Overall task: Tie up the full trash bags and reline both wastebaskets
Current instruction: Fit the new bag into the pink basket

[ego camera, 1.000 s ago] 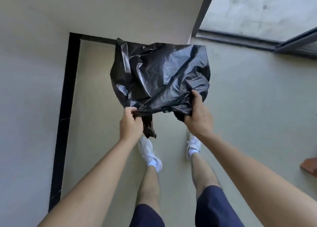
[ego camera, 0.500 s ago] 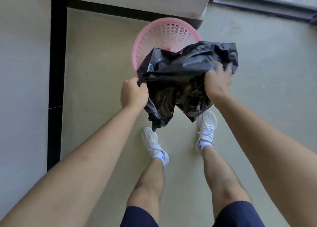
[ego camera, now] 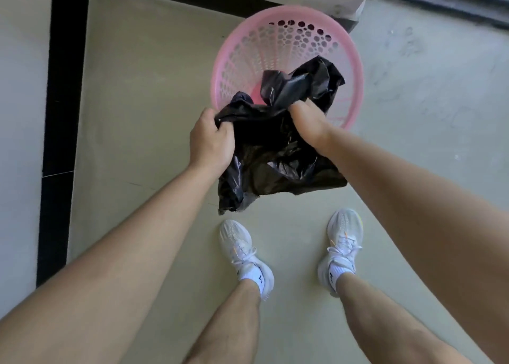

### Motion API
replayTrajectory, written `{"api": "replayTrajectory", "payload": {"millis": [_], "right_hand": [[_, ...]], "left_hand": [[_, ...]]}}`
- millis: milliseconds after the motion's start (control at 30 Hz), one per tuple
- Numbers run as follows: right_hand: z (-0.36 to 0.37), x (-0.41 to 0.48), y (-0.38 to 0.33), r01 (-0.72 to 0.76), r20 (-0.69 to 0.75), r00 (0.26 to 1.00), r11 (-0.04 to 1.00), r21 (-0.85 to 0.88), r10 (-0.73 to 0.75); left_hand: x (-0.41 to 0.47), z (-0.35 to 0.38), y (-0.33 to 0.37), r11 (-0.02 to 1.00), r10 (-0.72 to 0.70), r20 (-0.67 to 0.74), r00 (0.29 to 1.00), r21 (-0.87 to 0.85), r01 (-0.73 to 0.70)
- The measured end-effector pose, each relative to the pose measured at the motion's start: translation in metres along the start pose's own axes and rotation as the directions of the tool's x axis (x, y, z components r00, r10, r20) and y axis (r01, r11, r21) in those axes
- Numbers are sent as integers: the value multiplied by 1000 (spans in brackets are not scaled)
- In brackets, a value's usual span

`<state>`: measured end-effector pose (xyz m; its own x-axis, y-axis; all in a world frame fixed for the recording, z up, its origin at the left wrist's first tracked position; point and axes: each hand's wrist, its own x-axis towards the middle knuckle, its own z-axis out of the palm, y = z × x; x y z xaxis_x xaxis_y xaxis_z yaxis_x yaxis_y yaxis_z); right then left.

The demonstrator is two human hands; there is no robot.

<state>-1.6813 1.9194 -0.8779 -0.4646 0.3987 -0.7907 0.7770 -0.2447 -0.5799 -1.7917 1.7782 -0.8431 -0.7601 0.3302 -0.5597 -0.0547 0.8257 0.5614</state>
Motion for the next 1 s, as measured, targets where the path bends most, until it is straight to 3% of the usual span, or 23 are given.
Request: {"api": "replayTrajectory", "payload": {"millis": [167,267,333,433,567,667,767,867,933,1000], "right_hand": [[-7,65,17,-12,-77,997,999,-52,8],[-20,83,20,-60,-113,993,925,-375,18],[-29,76,13,-32,-135,990,876,-481,-38],[-50,41,-9,9,-170,981,888,-459,-98],[-60,-15,-33,-107,-26,994,960,-258,104],[-41,-33,-26,-96,2,995,952,-290,101],[-22,-43,-14,-52,-63,998,911,-408,28],[-14,-45,-1,67,-94,986,838,-542,-140],[-16,-50,4,91,-183,959,845,-527,-218],[-27,-59,8,21,-356,913,896,-444,-198]], "left_hand": [[31,10,-8,973,177,-20,984,151,-172],[44,12,-12,934,253,-35,967,270,-235],[45,9,-12,948,228,-18,974,231,-218],[26,-3,-4,964,197,14,980,178,-196],[-8,-26,6,939,156,-76,985,319,-124],[-25,-32,7,942,117,-77,990,324,-86],[-30,-27,7,956,165,-154,974,267,-120],[-27,-15,10,963,178,-250,952,244,-116],[-29,-12,11,972,129,-310,942,227,-58],[-33,-10,9,964,146,-317,937,257,-64]]}}
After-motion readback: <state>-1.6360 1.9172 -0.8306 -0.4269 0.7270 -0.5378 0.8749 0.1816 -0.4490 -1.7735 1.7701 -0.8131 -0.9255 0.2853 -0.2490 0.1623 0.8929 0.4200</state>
